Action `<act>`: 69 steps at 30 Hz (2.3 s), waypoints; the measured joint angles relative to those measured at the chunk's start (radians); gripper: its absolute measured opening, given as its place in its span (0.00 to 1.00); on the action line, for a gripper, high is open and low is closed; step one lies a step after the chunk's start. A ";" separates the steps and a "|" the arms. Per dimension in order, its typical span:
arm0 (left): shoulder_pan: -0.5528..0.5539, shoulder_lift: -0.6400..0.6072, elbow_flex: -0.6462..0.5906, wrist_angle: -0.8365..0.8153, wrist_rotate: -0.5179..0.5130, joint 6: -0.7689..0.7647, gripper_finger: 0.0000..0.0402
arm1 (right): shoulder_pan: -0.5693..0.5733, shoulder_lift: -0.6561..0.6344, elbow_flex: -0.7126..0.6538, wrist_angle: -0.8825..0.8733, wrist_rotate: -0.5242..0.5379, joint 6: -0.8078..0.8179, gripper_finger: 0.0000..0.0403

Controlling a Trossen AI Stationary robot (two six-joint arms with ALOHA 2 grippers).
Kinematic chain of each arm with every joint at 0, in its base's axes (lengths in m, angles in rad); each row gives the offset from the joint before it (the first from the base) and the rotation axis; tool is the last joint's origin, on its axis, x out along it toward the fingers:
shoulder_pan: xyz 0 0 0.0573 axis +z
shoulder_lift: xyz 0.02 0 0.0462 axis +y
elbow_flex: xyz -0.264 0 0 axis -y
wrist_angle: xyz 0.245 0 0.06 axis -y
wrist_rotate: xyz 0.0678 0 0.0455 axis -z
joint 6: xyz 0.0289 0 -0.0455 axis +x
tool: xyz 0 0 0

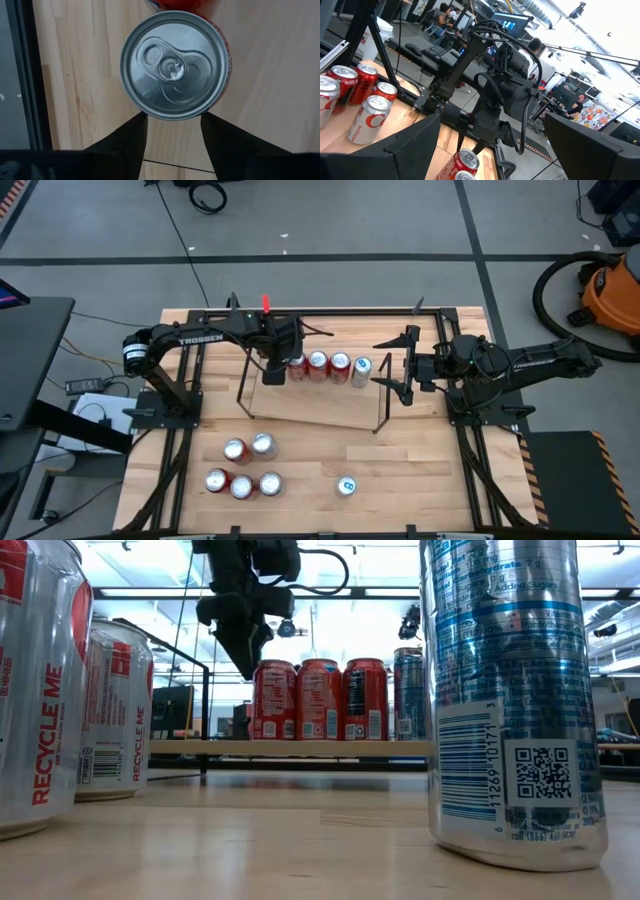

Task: Place canned beverage on shelf
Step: Adjust the red-white soda can on the shelf, then put the top red-silver soda can on the shelf

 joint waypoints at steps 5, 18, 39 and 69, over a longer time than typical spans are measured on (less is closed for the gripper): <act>0.000 0.000 0.000 -0.006 -0.011 0.000 0.48 | 0.000 0.000 0.000 -0.002 0.000 0.000 0.91; -0.048 0.000 0.000 -0.132 0.039 -0.136 0.48 | 0.000 0.000 0.000 -0.004 0.000 -0.002 0.91; -0.393 -0.001 0.000 -0.160 0.125 -0.728 0.49 | 0.000 0.000 0.000 0.001 0.000 -0.004 0.91; -0.710 -0.001 0.008 0.028 -0.055 -0.994 0.79 | 0.000 0.000 0.000 0.016 0.000 -0.006 0.91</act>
